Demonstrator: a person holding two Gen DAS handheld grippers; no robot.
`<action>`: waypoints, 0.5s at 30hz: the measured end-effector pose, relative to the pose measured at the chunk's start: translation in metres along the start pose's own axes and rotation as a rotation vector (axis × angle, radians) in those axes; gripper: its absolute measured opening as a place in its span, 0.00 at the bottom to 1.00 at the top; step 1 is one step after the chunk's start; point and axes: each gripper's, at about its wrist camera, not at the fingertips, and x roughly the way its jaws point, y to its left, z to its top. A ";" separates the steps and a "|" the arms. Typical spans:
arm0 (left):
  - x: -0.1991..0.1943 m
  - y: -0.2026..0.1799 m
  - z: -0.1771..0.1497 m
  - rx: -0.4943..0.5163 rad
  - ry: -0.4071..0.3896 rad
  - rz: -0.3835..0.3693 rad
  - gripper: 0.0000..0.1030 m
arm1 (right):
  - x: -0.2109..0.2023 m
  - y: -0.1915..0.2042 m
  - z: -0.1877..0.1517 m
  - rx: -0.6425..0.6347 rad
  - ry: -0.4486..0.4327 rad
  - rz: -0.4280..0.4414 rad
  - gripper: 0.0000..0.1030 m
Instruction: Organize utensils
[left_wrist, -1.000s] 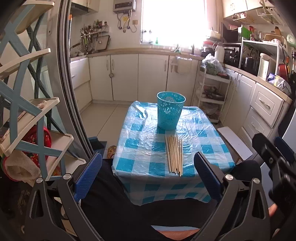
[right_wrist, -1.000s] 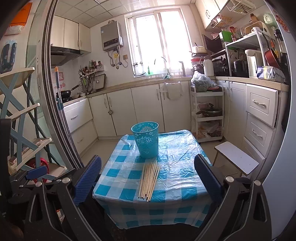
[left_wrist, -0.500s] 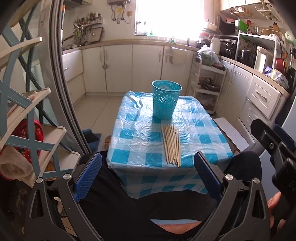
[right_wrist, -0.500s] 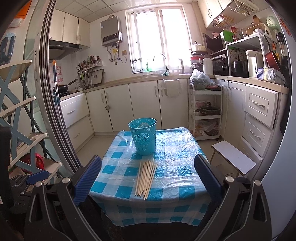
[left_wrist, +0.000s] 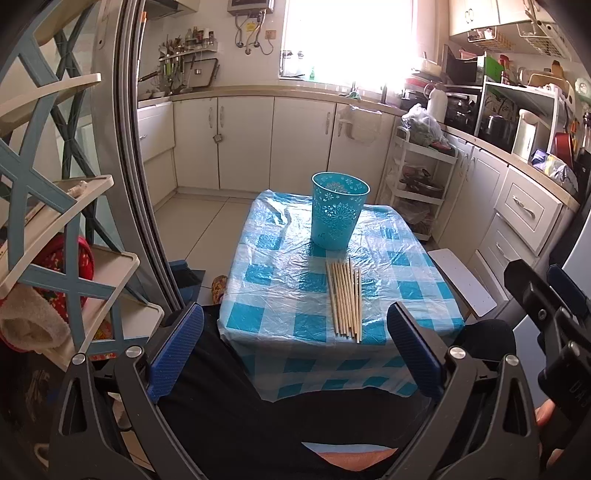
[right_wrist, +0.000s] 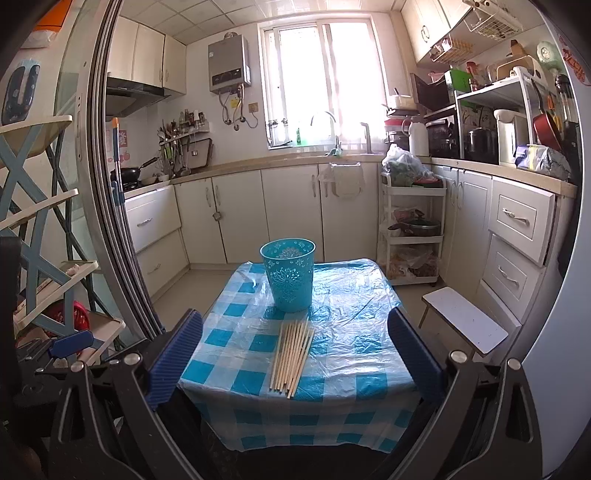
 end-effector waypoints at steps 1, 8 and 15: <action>0.002 0.000 0.000 0.000 0.004 0.002 0.93 | 0.001 -0.001 -0.001 0.003 0.002 0.001 0.93; 0.015 -0.001 0.004 -0.009 0.026 0.014 0.93 | 0.013 -0.007 -0.004 0.012 0.031 0.001 0.93; 0.038 -0.005 0.010 0.001 0.058 0.030 0.93 | 0.037 -0.011 -0.005 0.012 0.073 0.007 0.93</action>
